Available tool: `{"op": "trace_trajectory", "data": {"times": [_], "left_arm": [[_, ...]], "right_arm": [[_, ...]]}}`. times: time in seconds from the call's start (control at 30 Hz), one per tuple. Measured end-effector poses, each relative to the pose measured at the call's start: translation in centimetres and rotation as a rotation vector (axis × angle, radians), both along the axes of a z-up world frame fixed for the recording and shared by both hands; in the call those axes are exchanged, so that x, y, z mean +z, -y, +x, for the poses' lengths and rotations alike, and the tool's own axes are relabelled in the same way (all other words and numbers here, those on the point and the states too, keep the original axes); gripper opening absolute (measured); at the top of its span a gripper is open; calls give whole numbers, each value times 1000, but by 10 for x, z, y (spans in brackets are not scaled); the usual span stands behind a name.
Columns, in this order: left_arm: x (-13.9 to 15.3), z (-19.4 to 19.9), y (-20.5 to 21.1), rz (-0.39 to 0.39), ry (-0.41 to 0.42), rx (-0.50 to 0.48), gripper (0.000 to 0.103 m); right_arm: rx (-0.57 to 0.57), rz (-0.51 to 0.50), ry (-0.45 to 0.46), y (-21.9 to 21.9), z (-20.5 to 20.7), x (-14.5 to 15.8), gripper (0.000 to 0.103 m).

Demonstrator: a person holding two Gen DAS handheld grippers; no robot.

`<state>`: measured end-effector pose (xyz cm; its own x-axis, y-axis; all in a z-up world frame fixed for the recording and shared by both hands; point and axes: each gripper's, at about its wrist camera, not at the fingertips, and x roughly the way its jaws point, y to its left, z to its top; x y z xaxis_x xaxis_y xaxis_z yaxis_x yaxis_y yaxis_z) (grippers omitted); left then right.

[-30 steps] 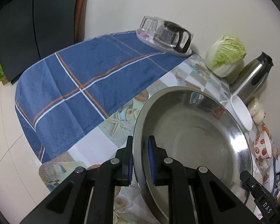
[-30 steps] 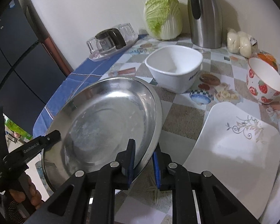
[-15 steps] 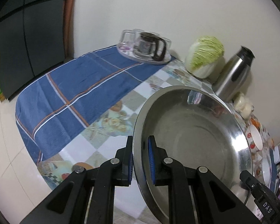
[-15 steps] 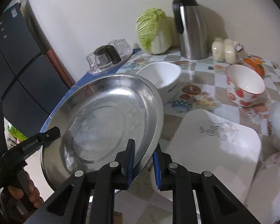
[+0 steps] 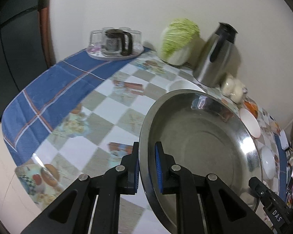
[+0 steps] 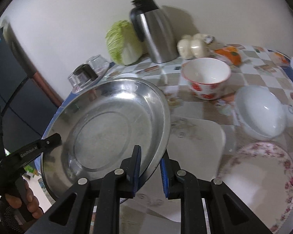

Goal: Organize plates and bowls
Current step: 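Carry the steel basin with both grippers and lower it onto the table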

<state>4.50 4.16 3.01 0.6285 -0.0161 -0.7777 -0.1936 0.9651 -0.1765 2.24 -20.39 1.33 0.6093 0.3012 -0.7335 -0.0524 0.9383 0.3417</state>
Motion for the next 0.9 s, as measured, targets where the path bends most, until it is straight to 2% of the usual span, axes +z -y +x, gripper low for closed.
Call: {"op": "trace_trajectory", "data": {"times": [0.4, 0.6, 0.9], "left_arm": [[-28, 11, 51, -20, -64, -71, 15], [-33, 15, 55, -5, -73, -86, 15], [-49, 20, 54, -36, -136, -104, 15]], "right_arm": [[-88, -7, -57, 52, 0, -20, 20], [-94, -28, -64, 54, 3, -24, 20], [-87, -81, -98, 49, 6, -32, 20]]}}
